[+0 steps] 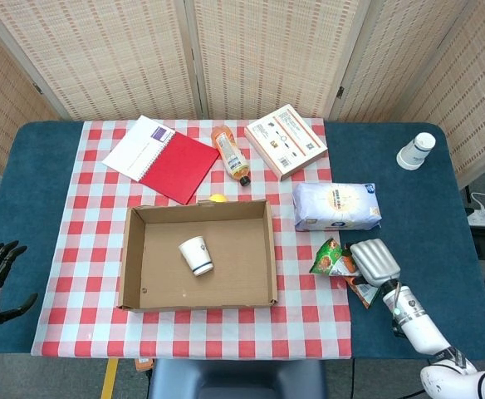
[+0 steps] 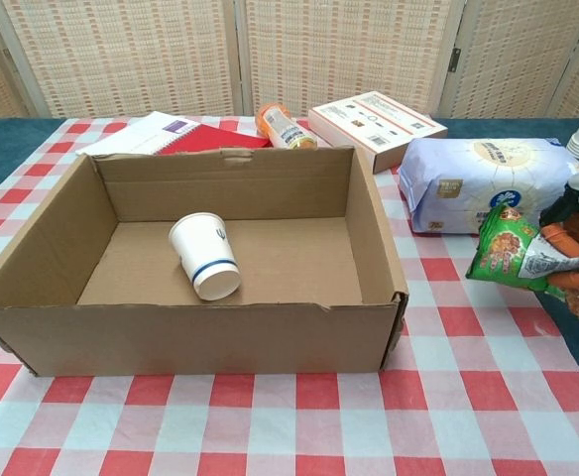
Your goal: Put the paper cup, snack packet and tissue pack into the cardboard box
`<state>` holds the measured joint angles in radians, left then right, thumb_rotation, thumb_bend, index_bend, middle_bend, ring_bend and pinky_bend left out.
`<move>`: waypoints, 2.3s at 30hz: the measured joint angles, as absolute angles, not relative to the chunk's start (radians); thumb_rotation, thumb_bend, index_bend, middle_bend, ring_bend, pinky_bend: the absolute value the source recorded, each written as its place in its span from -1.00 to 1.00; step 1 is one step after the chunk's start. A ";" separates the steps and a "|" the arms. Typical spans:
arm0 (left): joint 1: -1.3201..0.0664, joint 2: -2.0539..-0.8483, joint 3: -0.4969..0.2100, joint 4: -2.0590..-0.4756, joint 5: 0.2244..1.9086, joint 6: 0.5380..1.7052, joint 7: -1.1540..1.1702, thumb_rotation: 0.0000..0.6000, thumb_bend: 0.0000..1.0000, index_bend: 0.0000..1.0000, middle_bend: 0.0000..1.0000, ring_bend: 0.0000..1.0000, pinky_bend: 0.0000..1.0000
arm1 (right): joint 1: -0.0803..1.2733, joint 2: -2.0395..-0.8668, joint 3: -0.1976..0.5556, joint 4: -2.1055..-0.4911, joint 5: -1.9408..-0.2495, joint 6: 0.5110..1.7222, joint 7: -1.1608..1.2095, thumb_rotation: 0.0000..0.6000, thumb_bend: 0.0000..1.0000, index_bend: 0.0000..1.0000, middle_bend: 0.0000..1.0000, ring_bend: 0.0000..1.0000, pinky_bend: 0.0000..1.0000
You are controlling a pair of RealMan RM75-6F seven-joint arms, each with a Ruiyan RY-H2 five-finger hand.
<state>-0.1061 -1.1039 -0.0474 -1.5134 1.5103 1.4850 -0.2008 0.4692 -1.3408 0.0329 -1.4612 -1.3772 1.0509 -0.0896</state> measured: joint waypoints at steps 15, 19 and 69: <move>-0.104 -1.100 -0.047 -1.530 1.508 1.486 -0.184 1.00 -0.52 -0.71 -0.91 -1.00 -0.43 | 0.512 -1.155 0.160 -1.854 -1.427 1.159 -0.280 1.00 -0.40 0.62 0.11 0.13 0.50; -0.104 -1.101 -0.048 -1.530 1.508 1.486 -0.185 1.00 -0.52 -0.71 -0.91 -1.00 -0.43 | 0.588 -1.146 0.237 -1.923 -1.356 1.118 -0.375 1.00 -0.41 0.63 0.12 0.15 0.54; -0.107 -1.100 -0.051 -1.518 1.507 1.479 -0.209 1.00 -0.52 -0.71 -0.91 -1.00 -0.43 | 0.949 -1.111 0.224 -1.964 -0.734 1.013 -0.652 1.00 -1.00 -1.00 -1.00 -1.00 -1.00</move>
